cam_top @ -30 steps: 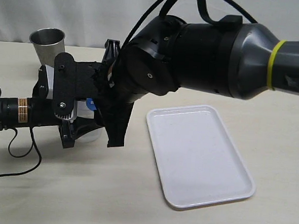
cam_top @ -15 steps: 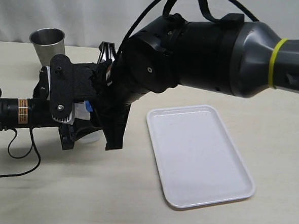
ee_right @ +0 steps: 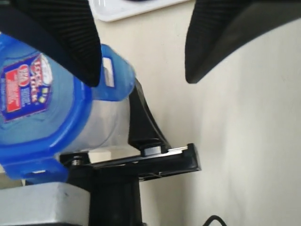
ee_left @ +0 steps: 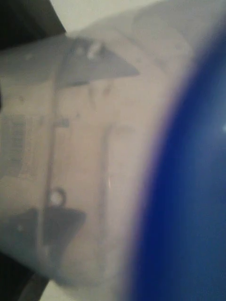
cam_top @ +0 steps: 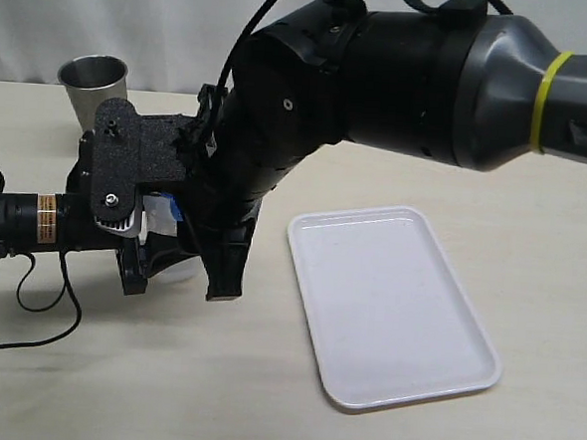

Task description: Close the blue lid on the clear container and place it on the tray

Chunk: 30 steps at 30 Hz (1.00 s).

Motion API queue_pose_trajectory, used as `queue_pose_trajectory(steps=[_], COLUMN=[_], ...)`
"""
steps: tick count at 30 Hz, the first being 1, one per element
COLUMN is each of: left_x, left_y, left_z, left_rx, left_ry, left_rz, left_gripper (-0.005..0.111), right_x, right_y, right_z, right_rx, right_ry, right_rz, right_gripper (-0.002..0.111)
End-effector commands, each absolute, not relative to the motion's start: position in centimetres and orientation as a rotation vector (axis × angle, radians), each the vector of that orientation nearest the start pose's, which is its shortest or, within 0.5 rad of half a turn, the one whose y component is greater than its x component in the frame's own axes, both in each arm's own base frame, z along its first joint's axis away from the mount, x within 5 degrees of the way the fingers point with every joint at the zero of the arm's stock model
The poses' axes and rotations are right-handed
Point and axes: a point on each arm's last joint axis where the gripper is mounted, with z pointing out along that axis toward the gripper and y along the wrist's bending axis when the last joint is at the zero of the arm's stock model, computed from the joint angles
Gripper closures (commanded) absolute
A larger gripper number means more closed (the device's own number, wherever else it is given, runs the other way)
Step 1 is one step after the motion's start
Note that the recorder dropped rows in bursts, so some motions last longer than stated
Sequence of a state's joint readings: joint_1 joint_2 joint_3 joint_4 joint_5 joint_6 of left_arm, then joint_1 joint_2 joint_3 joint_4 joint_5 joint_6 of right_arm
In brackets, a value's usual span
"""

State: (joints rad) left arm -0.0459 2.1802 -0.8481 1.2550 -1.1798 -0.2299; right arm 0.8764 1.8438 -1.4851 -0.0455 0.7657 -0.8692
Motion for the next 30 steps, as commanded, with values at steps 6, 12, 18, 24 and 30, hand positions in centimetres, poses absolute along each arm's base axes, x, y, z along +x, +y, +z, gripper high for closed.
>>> queue_pose_trajectory(steps=[6, 12, 18, 24, 30], left_x=[32.7, 32.7, 32.7, 32.7, 32.7], left_y=[-9.7, -9.7, -9.7, -9.7, -9.7], left_z=[8.6, 8.6, 8.6, 8.6, 8.6], left_rx=[1.123, 1.123, 1.123, 1.123, 1.123], left_ry=[1.488, 1.488, 1.488, 1.488, 1.488], left_rz=[-0.779, -0.779, -0.779, -0.779, -0.779], left_gripper=[0.107, 0.107, 0.107, 0.107, 0.107], right_x=[27.8, 28.4, 28.5, 29.5, 30.2], right_y=[30.5, 30.1, 30.3, 30.5, 31.1], right_z=[27.0, 28.2, 28.3, 26.5, 25.2], right_rx=[-1.926, -1.924, -1.931, -1.975, -1.977], right_ry=[1.712, 1.715, 1.695, 1.674, 1.653], right_rz=[0.006, 0.109, 0.177, 0.078, 0.055], right_gripper=[0.057, 0.057, 0.057, 0.057, 0.063])
